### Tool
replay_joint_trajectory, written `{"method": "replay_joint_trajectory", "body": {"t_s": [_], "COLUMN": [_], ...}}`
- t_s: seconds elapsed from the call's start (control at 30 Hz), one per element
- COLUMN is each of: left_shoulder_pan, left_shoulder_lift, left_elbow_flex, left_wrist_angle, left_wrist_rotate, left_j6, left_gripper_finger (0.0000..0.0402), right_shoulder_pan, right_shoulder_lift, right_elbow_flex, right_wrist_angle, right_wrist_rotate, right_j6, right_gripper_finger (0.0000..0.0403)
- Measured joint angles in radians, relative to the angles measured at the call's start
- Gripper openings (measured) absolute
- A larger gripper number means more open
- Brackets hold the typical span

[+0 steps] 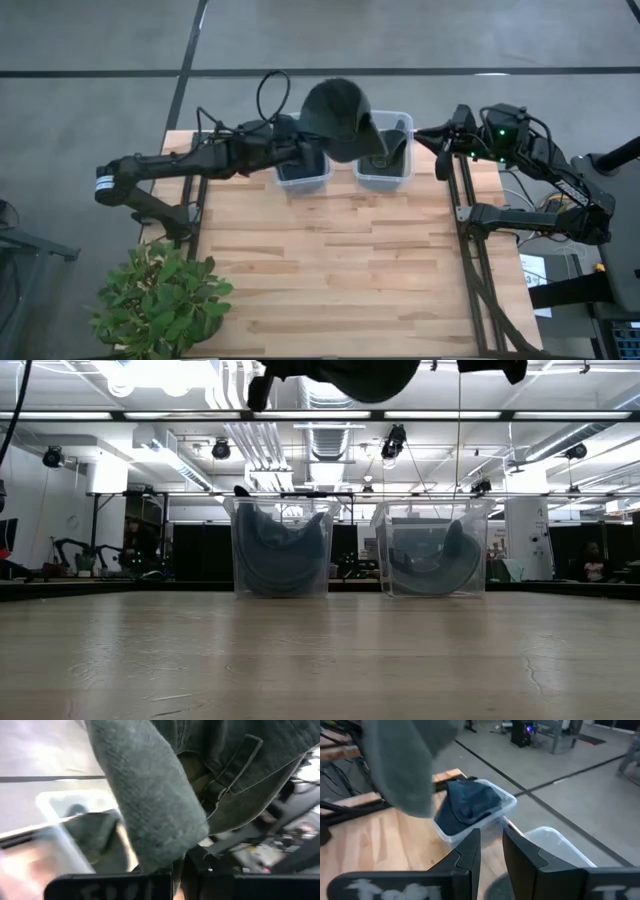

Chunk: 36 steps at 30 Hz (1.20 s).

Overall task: Pick & Place hat
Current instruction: Put the gray cap into the right transparent bin

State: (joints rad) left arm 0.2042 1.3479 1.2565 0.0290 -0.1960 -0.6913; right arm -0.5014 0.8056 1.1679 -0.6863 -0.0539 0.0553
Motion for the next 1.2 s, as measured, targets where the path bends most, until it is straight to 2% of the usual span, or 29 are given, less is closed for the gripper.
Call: {"method": "replay_joint_trajectory", "body": {"t_s": [0.2, 0.47, 0.7, 0.9, 1.2], "left_shoulder_pan": [0.001, 0.0, 0.004, 0.008, 0.01], "left_shoulder_lift": [0.013, 0.107, 0.174, 0.208, 0.216], "left_elbow_flex": [0.086, 0.202, 0.301, 0.335, 0.336], "left_wrist_angle": [-0.161, -0.192, -0.274, -0.284, -0.273], "left_wrist_rotate": [-0.151, -0.189, -0.254, -0.278, -0.295], "left_j6": [0.061, 0.248, 0.325, 0.355, 0.337], "left_gripper_finger": [0.0005, 0.0005, 0.0005, 0.0005, 0.0005], "right_shoulder_pan": [0.0, 0.007, 0.006, 0.006, 0.006], "right_shoulder_lift": [0.01, 0.055, 0.082, 0.1, 0.132], "right_elbow_flex": [0.0, 0.0, 0.001, 0.001, 0.005], "right_wrist_angle": [0.055, 0.178, 0.205, 0.228, 0.283], "right_wrist_rotate": [-0.059, -0.087, -0.082, -0.079, -0.078], "right_j6": [-0.007, -0.112, -0.117, -0.091, -0.081], "right_gripper_finger": [0.0075, 0.0086, 0.0145, 0.0205, 0.0248]}}
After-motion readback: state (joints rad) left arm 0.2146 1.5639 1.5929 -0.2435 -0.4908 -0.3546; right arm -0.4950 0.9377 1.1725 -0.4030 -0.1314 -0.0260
